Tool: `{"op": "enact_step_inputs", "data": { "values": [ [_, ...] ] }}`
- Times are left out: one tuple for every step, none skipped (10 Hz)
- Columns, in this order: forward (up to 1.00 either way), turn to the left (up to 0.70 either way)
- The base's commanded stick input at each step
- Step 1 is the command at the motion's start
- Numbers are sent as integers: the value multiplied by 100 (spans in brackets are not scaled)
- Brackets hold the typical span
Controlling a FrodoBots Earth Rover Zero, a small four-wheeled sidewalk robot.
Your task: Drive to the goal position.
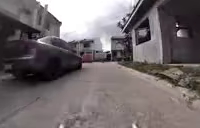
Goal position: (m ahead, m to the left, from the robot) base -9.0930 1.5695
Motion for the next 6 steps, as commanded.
{"op": "enact_step_inputs", "data": {
  "values": [
    [100, -4],
    [100, 2],
    [100, 2],
    [100, 2],
    [100, 2],
    [100, 2]
  ]
}}
